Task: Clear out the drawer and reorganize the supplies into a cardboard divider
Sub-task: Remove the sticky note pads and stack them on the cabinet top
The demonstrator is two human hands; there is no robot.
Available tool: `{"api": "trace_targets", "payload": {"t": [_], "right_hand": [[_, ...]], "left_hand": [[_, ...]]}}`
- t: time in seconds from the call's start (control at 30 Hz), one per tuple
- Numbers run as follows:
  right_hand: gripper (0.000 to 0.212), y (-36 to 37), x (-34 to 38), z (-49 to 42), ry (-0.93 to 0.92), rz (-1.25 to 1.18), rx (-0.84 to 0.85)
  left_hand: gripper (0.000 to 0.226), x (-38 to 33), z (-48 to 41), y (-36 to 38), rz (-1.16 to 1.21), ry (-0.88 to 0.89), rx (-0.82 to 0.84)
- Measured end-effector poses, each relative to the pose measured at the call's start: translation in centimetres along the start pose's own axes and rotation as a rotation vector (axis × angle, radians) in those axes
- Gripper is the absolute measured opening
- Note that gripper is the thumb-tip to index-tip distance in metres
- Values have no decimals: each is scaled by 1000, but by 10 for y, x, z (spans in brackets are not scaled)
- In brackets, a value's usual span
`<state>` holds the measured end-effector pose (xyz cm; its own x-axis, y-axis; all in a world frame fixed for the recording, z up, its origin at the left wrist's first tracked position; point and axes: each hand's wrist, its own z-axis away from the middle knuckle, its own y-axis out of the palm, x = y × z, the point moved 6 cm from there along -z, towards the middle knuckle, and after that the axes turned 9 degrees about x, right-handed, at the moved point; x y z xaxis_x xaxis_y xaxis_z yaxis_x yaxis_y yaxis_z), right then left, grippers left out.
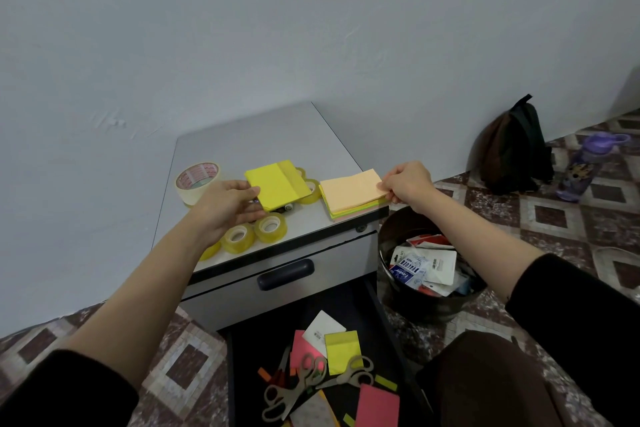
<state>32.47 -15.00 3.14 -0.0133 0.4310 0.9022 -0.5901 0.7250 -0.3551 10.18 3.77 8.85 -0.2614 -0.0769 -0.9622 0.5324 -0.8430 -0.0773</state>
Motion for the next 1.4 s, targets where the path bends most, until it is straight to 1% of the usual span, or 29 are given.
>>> {"api": "trace_targets", "payload": {"t": [0.23, 0.37, 0.43, 0.53, 0.67, 0.77, 0.87, 1.0, 1.1, 1.17, 1.23, 1.3, 1.37, 1.4], "right_hand": [[5, 1, 2, 1, -29, 41, -6], [14, 1, 0, 0, -38, 45, -12], [14, 0, -2, -1, -37, 46, -27], [8, -3, -3, -3, -45, 0, -37], [11, -11, -6, -9, -52, -92, -56], [12, -14, -10, -19, -30, -134, -46], [12, -18, -6, -31, -34, -248, -48], [13, -26, 10, -43, -92, -340, -62], [15, -25, 11, -50, -95, -399, -36], [18, -23, 9, -52, -113, -355, -31], [15, -20, 6, -54, -142, -261, -13], [13, -12, -1, -55, -134, -196, 56], [23, 0, -10, -53, -106, -140, 141], [27, 5, -14, -51, -100, -122, 165]], "left_hand": [[7, 2, 1, -2, -29, 0, -9], [8, 2, 0, 2, -24, 0, -3], [7, 2, -2, 5, 2, -4, 6], [7, 0, -11, 14, 42, -2, 20], [8, -11, -39, 29, 38, 23, -8], [6, -18, -72, 46, 13, 5, 31], [10, -27, -101, 61, 21, -9, 49], [16, -34, -136, 74, -83, -37, 79], [17, -28, -153, 81, -280, -57, 90], [21, -23, -162, 81, -352, -58, 69], [18, -19, -167, 79, -358, -86, 56], [15, -15, -169, 79, -362, -125, 52], [8, -14, -167, 79, -384, -151, 51], [8, -14, -165, 80, -397, -151, 52]]}}
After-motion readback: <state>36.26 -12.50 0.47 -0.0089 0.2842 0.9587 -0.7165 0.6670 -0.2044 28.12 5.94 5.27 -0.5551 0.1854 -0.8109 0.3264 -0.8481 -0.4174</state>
